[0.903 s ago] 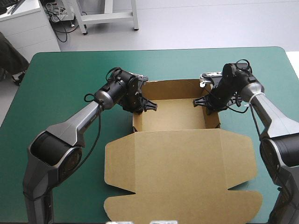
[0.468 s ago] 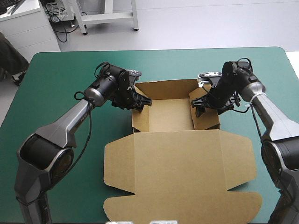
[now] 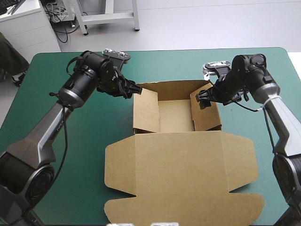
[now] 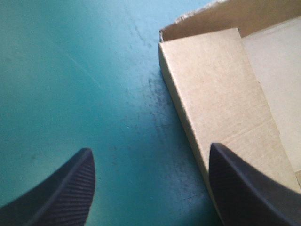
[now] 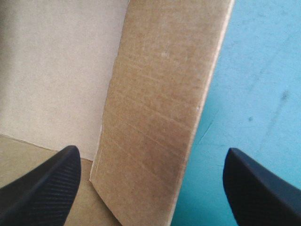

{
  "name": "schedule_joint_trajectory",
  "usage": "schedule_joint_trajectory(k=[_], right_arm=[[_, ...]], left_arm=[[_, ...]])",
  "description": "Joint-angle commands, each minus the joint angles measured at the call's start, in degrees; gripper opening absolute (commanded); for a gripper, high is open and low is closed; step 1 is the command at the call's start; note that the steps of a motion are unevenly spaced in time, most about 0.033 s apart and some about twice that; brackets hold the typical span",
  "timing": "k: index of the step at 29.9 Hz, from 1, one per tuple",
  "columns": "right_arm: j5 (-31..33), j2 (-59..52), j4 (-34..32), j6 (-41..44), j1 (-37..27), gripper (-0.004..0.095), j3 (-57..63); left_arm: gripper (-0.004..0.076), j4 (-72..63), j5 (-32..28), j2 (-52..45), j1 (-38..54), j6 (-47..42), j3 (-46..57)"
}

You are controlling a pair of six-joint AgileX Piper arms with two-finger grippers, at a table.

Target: Fold the box

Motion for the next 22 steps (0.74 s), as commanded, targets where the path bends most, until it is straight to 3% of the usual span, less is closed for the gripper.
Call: schedule_joint_trajectory(k=[1, 6, 8, 17, 22], right_arm=[[0.8, -4.1, 0.1, -0.6, -0.2, 0.0761, -1.8], [0.8, -5.3, 0.1, -0.6, -0.2, 0.0761, -1.8], [0.8, -5.6, 0.1, -0.8, -0.2, 0.0761, -1.8], [0.5, -5.7, 0.1, -1.4, -0.2, 0.0761, -1.8], [-0.1, -5.7, 0.1, -1.4, -0.2, 0.0762, -1.8]], left_arm=[[0.0488, 1.8, 1.6, -6.7, 0.0, 2.9, -2.3], [0.0477, 1.7, 3.1, -12.5, 0.0, 6.2, -2.3], [0.0432, 0.9, 3.1, -15.4, 0.0, 7.4, -1.8], [-0.0033, 1.1, 3.1, -32.9, 0.0, 13.3, 12.0], [-0.0030, 1.6, 3.1, -43.4, 0.0, 13.4, 25.7]])
